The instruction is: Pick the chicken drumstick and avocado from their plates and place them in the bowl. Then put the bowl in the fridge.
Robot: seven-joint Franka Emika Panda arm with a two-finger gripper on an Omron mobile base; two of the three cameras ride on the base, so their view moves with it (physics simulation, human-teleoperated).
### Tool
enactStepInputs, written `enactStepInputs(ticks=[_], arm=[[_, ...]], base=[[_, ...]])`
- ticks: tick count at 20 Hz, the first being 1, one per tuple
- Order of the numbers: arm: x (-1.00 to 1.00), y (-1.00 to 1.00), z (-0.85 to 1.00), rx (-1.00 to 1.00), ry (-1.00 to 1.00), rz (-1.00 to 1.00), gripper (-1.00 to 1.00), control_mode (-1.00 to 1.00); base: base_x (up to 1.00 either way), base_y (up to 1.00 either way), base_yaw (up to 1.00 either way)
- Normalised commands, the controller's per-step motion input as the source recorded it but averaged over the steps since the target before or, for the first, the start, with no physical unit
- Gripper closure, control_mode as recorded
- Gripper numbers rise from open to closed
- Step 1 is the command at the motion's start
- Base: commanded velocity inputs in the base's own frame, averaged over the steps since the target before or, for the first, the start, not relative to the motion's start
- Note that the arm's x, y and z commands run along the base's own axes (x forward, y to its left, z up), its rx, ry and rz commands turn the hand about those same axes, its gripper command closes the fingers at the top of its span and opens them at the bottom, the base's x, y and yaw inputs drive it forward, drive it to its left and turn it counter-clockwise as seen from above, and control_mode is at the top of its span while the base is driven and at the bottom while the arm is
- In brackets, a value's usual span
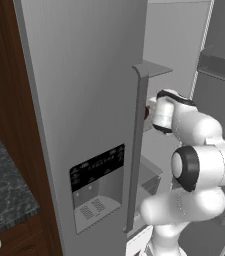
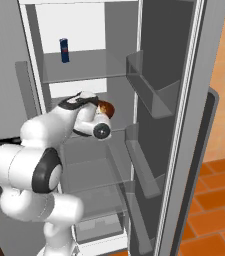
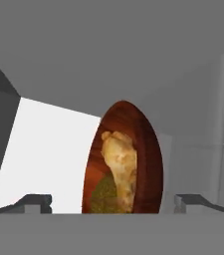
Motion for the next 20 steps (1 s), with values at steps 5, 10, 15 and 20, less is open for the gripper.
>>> enactStepInputs(ticks=[5,10,15,20], arm=[[-1.00,0.00,0.93,0.00,0.03,0.02,-1.00,-1.00],[-1.00,0.00,1.00,0.00,0.05,0.06,-1.00,-1.00],[-0.89,-0.10,1.00,0.00,0.34,0.07,-1.00,-1.00],[-0.72,-0.20,1.00,0.00,0.35,0.08,-1.00,-1.00]], base=[[0.00,0.00,0.00],[0.00,0.00,0.00],[0.00,0.00,0.00],[0.00,0.00,0.00]])
